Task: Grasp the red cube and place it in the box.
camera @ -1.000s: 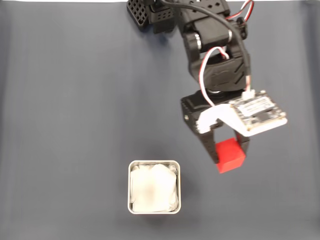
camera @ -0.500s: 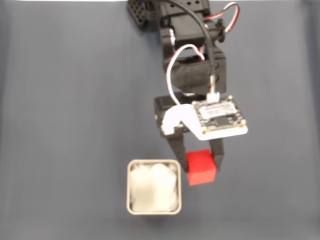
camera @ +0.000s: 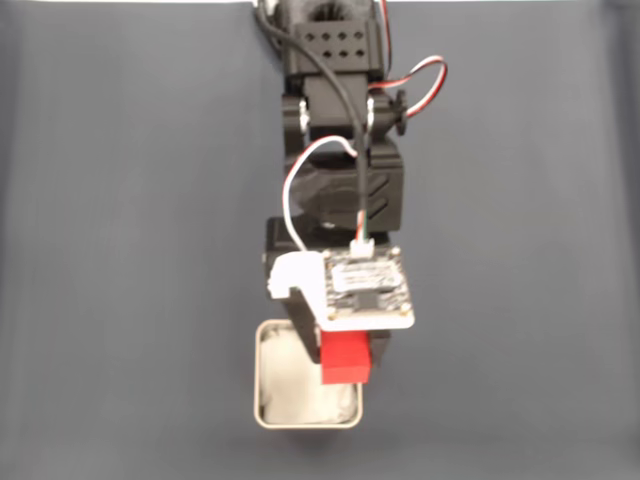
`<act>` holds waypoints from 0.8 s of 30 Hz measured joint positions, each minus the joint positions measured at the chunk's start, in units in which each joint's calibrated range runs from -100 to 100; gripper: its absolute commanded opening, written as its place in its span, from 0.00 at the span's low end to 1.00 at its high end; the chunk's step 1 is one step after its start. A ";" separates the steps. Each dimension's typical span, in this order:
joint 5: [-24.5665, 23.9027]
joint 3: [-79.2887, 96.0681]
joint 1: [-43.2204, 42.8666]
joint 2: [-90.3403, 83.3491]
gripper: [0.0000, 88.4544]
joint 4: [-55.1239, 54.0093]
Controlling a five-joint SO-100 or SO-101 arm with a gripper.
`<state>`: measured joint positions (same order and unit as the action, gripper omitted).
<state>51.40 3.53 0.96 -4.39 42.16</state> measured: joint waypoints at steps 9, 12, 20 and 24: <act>-0.10 -0.18 2.00 2.52 0.06 -0.88; -0.10 -0.54 2.45 3.13 0.06 -1.67; -0.10 -1.99 2.52 4.34 0.07 -2.07; -0.10 -2.08 2.52 4.34 0.07 -2.63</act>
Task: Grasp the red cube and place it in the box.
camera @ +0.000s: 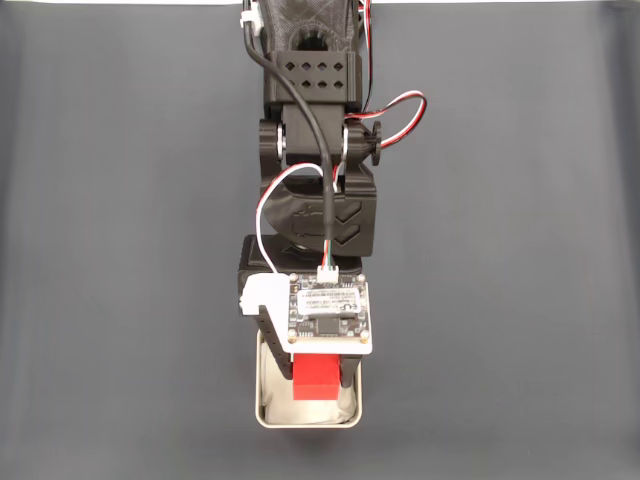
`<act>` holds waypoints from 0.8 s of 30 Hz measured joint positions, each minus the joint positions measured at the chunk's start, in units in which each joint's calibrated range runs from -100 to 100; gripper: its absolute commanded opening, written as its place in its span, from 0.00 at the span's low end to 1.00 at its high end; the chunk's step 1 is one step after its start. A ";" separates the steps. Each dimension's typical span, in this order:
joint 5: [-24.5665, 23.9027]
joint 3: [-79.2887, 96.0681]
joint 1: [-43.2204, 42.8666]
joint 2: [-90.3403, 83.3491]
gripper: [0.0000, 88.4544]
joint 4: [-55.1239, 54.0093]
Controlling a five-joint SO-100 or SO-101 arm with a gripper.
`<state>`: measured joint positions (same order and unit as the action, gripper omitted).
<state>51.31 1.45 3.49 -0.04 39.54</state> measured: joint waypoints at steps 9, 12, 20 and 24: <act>0.05 0.00 0.00 0.69 0.07 -0.48; 0.10 0.00 0.00 0.69 0.07 -0.48; 0.10 0.00 0.00 0.69 0.14 -0.48; 0.10 0.00 0.00 0.69 0.34 -0.40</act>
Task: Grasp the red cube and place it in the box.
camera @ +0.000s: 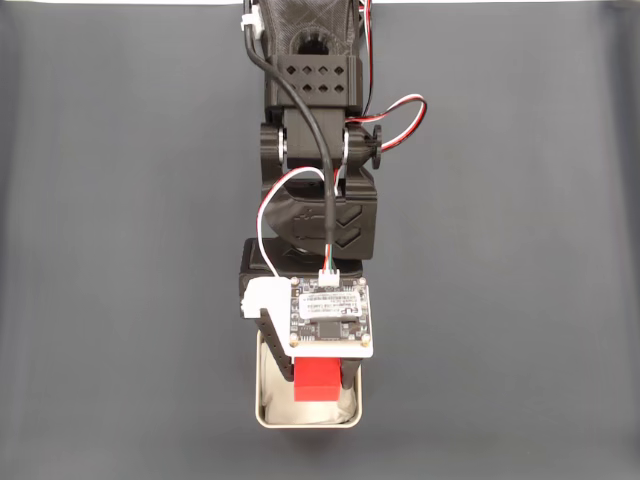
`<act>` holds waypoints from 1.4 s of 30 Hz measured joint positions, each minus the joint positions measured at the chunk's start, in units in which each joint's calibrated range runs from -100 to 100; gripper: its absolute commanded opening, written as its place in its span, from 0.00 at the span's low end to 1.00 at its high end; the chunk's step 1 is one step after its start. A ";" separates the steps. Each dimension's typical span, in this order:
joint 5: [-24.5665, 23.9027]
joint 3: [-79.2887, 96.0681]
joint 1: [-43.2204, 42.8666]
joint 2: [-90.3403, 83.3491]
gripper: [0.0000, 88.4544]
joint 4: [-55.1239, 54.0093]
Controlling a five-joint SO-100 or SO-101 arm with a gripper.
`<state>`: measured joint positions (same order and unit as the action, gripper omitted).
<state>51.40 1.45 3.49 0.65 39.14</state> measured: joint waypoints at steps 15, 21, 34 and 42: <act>0.44 0.00 0.00 0.00 0.65 1.67; 0.39 0.00 0.00 0.00 0.65 1.51; -0.20 0.00 0.00 -0.17 0.65 0.56; -0.20 0.36 0.00 -0.52 0.61 -0.08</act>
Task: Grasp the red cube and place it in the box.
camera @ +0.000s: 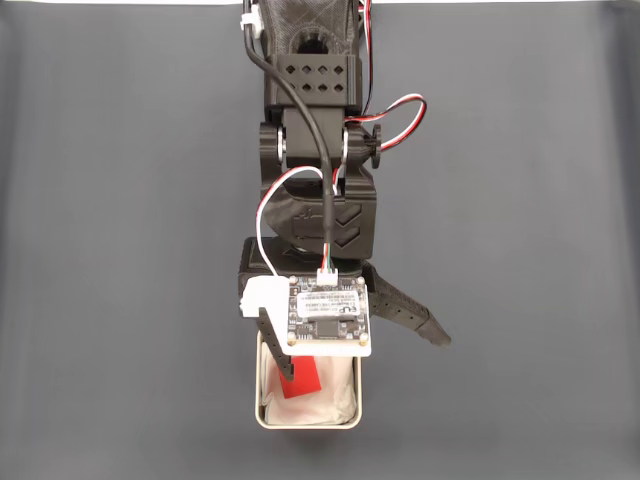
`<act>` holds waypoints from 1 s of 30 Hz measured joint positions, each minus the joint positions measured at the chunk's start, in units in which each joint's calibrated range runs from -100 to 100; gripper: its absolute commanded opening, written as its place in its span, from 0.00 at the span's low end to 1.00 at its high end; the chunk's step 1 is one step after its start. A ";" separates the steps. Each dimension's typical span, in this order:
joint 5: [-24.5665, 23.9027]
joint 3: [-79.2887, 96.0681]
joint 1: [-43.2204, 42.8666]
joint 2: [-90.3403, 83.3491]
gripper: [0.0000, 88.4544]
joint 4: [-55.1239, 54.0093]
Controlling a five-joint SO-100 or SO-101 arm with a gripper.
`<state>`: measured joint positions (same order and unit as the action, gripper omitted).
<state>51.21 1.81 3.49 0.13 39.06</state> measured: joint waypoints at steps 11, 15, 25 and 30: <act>0.39 3.62 -0.07 -5.99 0.00 -0.88; 0.39 4.97 -0.59 -11.90 0.00 -0.88; 0.10 32.28 -3.64 -42.29 0.00 0.24; -0.20 53.53 -3.78 -59.31 0.00 0.24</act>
<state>51.01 55.33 -0.30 -59.18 39.30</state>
